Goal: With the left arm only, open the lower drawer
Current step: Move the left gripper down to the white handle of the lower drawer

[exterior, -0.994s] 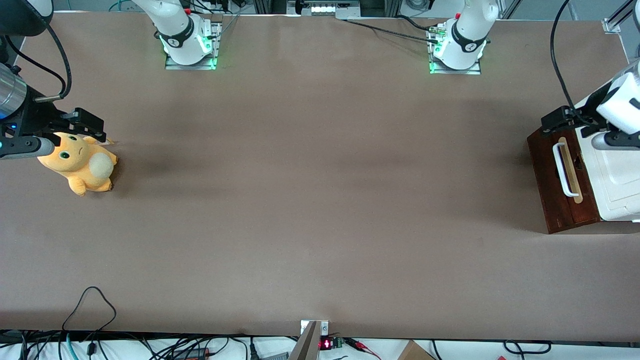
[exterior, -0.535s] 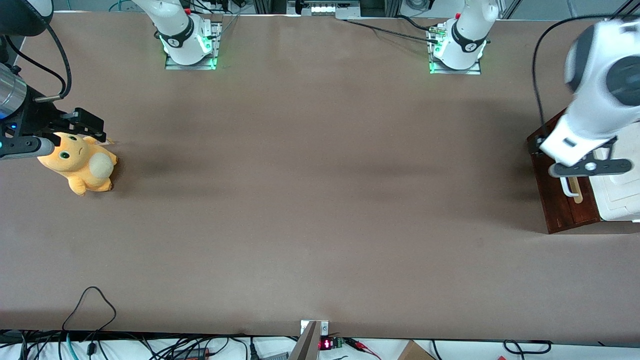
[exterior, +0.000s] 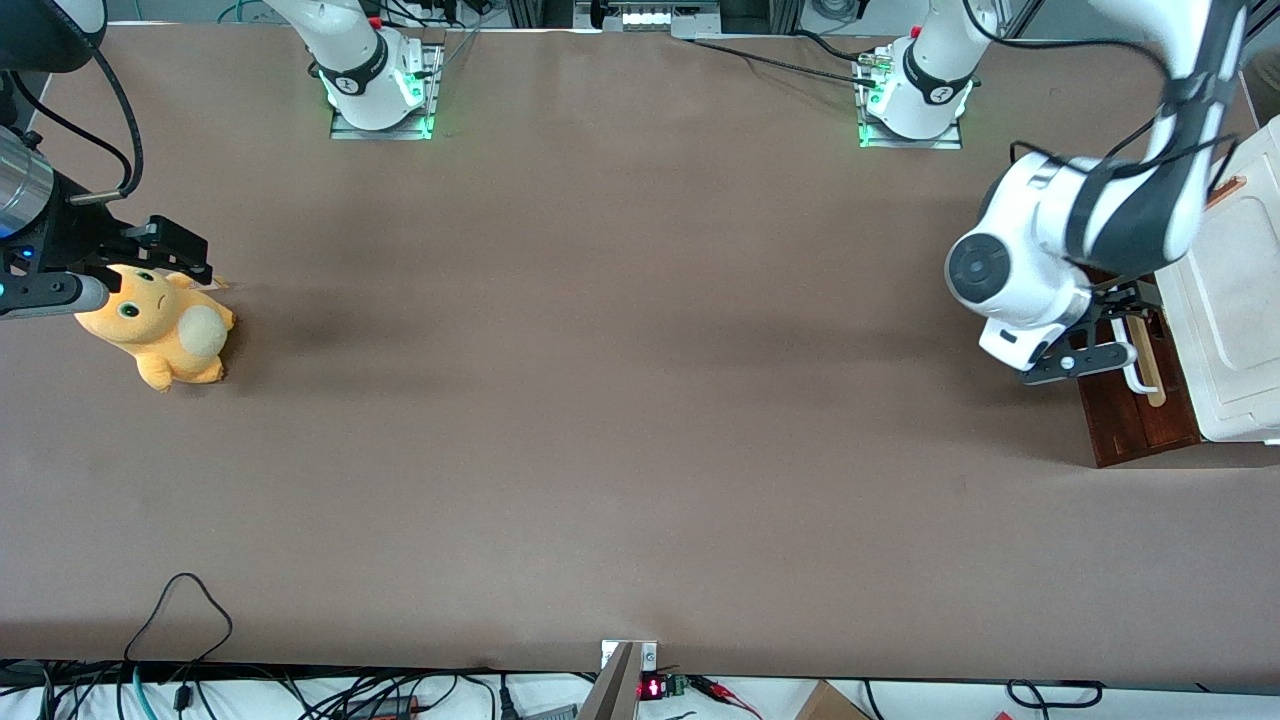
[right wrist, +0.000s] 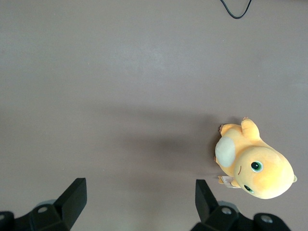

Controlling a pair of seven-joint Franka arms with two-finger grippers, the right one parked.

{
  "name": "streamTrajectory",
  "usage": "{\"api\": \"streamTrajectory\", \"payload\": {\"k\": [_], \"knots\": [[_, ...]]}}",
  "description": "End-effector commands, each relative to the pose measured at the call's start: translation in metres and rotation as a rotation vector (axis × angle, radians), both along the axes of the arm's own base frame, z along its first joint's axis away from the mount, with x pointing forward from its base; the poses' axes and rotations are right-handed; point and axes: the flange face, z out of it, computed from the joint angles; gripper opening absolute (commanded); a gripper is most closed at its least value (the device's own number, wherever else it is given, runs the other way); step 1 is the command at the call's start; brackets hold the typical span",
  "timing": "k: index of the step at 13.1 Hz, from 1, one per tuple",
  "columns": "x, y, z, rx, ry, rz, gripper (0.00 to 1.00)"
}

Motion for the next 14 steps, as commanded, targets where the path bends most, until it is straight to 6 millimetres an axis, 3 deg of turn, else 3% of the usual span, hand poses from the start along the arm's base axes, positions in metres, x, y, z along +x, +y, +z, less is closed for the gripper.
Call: {"api": "streamTrajectory", "payload": {"k": [1, 5, 8, 12, 14], "knots": [[-0.005, 0.002, -0.041, 0.129, -0.018, -0.025, 1.00], [-0.009, 0.002, -0.077, 0.215, -0.002, -0.094, 1.00], [-0.006, 0.009, -0.078, 0.211, 0.008, -0.092, 1.00], [-0.011, 0.015, -0.112, 0.251, 0.061, -0.141, 1.00], [-0.013, 0.028, -0.116, 0.281, 0.074, -0.131, 1.00]]}}
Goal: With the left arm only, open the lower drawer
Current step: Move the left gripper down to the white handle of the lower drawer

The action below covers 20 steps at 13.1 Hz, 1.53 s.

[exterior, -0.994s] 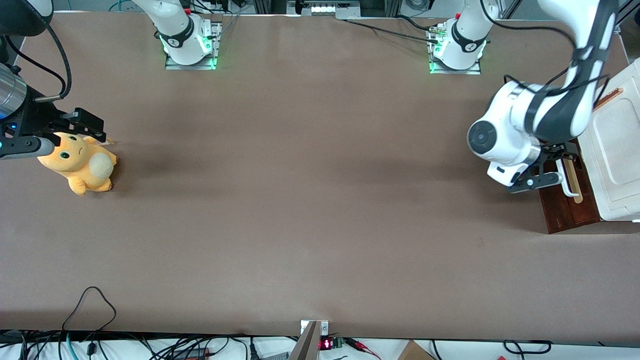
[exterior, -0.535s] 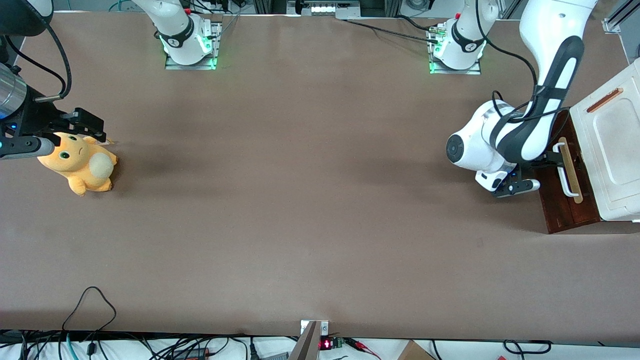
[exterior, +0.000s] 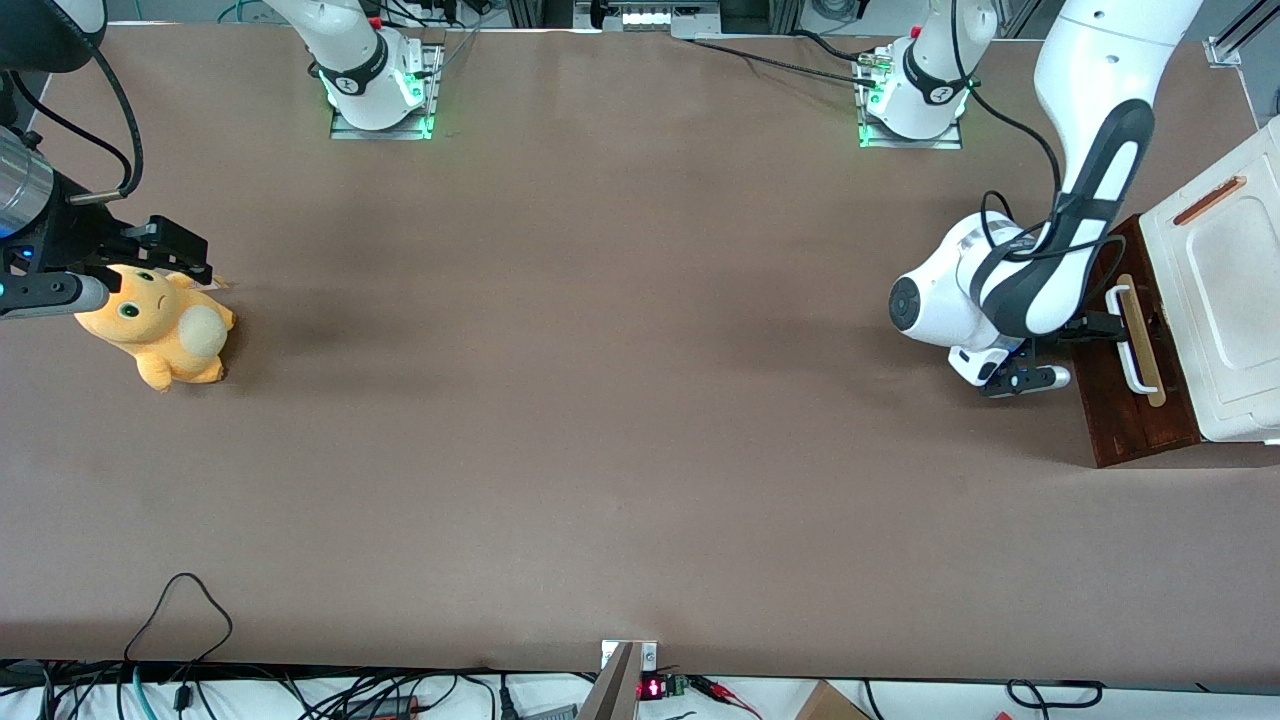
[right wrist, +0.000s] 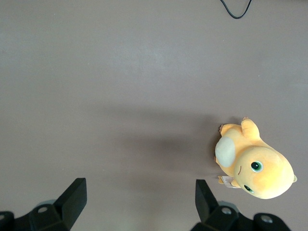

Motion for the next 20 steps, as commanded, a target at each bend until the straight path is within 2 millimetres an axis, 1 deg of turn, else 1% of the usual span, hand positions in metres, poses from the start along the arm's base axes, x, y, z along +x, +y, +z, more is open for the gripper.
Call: {"api": "streamTrajectory", "payload": {"k": [1, 2, 5, 7, 8, 10, 11, 13, 15, 16, 20], "knots": [[-0.003, 0.023, -0.014, 0.048, 0.015, 0.021, 1.00], [-0.002, 0.030, -0.014, 0.063, 0.015, 0.014, 0.97], [-0.002, 0.042, -0.009, 0.113, 0.006, 0.031, 0.97], [0.001, 0.046, -0.003, 0.164, -0.025, 0.010, 0.90], [0.001, 0.050, -0.001, 0.167, -0.028, 0.015, 0.90], [0.000, 0.053, -0.005, 0.167, -0.021, 0.012, 0.90], [0.000, 0.053, -0.005, 0.170, -0.020, 0.010, 0.90], [0.002, 0.060, -0.004, 0.175, -0.022, 0.010, 0.90], [0.003, 0.060, -0.005, 0.170, -0.022, 0.006, 0.88], [0.002, 0.063, -0.006, 0.168, -0.016, 0.008, 0.86], [0.002, 0.079, -0.013, 0.173, -0.003, 0.003, 0.86]]}}
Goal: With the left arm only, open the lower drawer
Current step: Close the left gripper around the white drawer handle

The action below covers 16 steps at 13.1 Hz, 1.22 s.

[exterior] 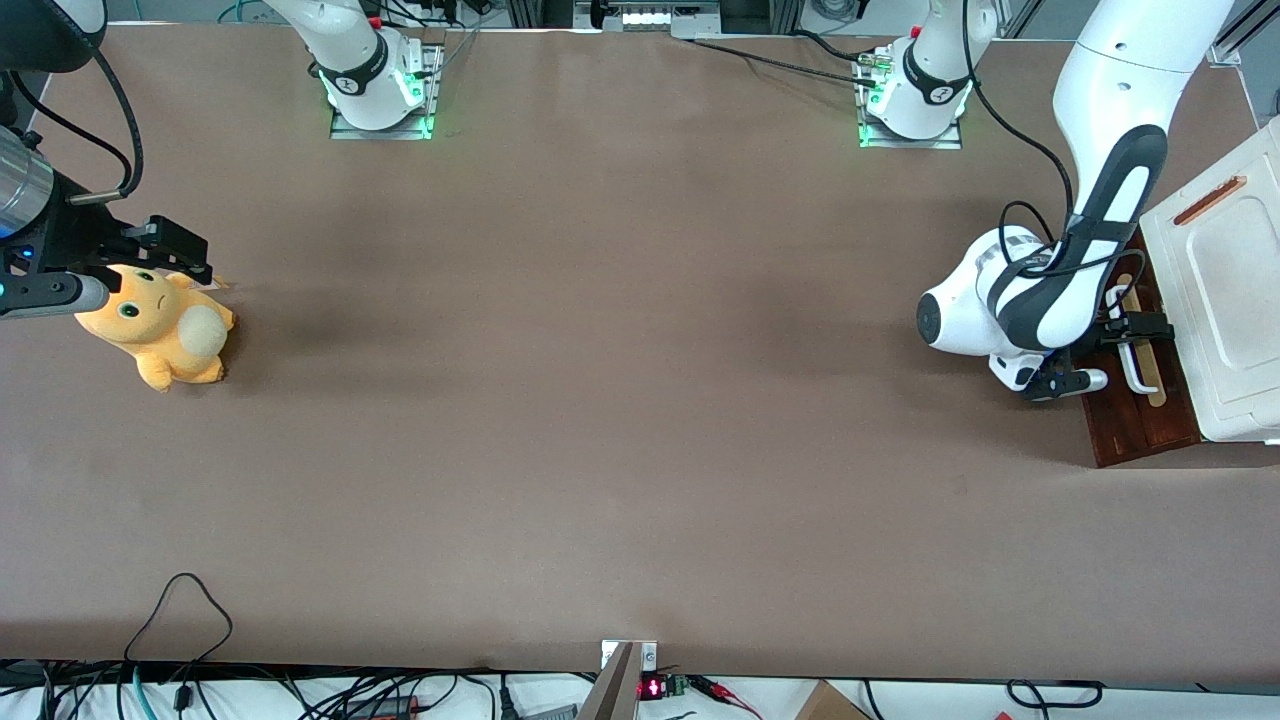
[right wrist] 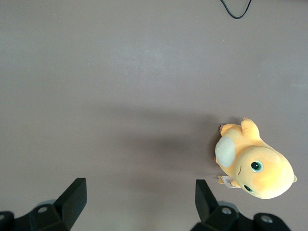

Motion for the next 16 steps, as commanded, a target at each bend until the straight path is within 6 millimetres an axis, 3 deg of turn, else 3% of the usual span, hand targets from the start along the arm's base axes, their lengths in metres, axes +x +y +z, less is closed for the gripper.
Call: {"api": "streamTrajectory", "payload": {"k": [1, 14, 16], "knots": [[0.0009, 0.0207, -0.0066, 0.005, 0.005, -0.007, 0.86], [-0.0007, 0.0247, -0.0059, -0.002, 0.026, -0.007, 0.85], [-0.0018, 0.0245, -0.0077, -0.003, 0.030, -0.010, 0.80]]}}
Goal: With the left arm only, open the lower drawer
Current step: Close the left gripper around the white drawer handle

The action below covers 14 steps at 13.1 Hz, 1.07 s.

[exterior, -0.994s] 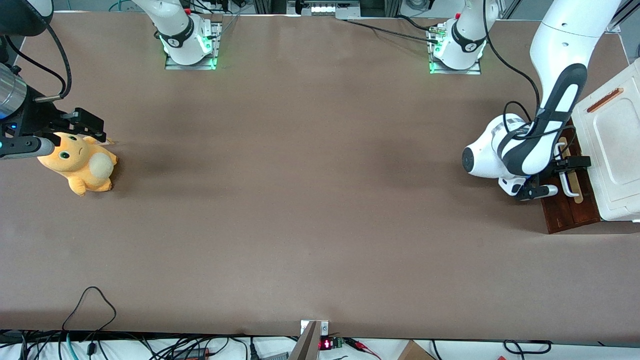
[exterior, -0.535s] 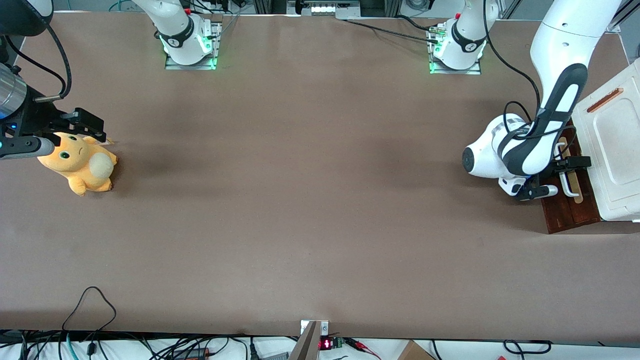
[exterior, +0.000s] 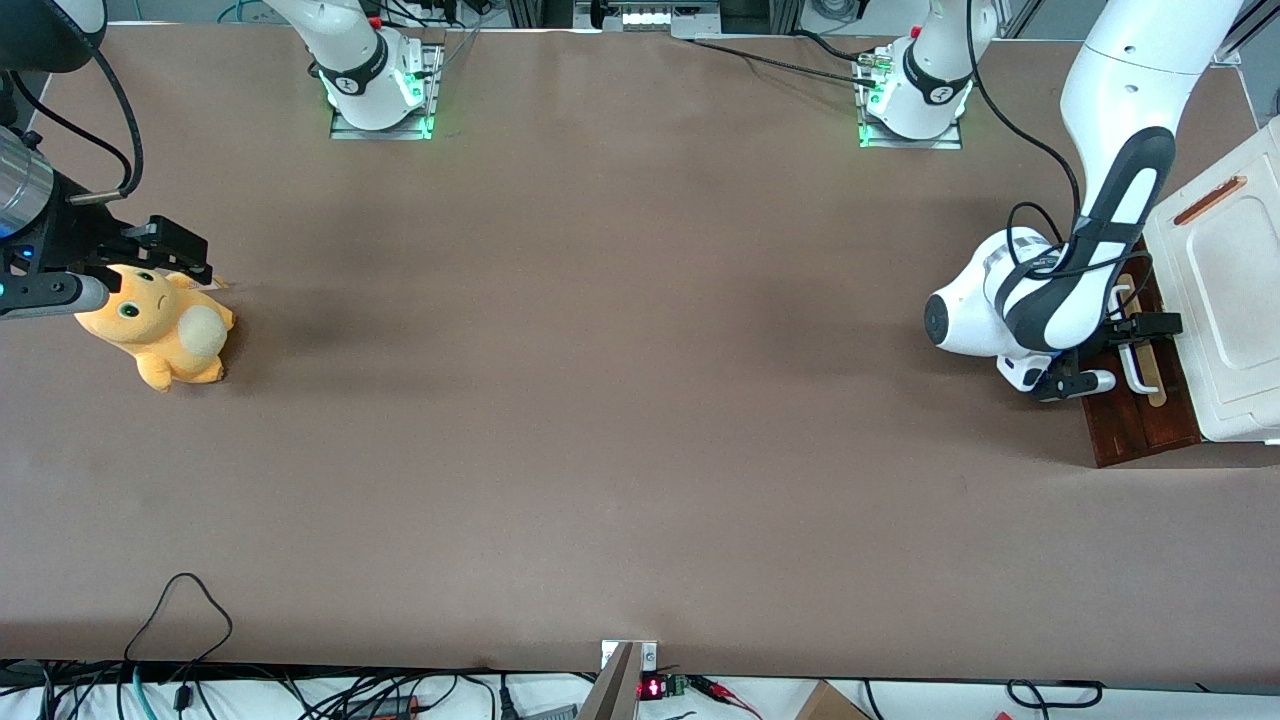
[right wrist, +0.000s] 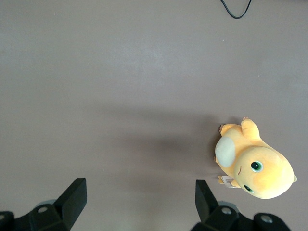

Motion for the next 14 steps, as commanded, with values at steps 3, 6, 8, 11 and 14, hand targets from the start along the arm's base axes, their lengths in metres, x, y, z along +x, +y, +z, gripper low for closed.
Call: {"api": "streamTrajectory", "payload": {"k": [3, 6, 8, 11, 14], "knots": [[-0.003, 0.008, -0.014, -0.021, 0.023, -0.017, 0.77], [-0.005, -0.043, -0.016, -0.031, 0.030, -0.088, 0.77], [-0.005, -0.074, -0.003, -0.024, 0.026, -0.108, 0.77], [-0.006, -0.073, 0.006, -0.015, 0.038, -0.113, 0.76], [-0.023, -0.062, 0.000, 0.051, -0.050, -0.073, 0.75]]}}
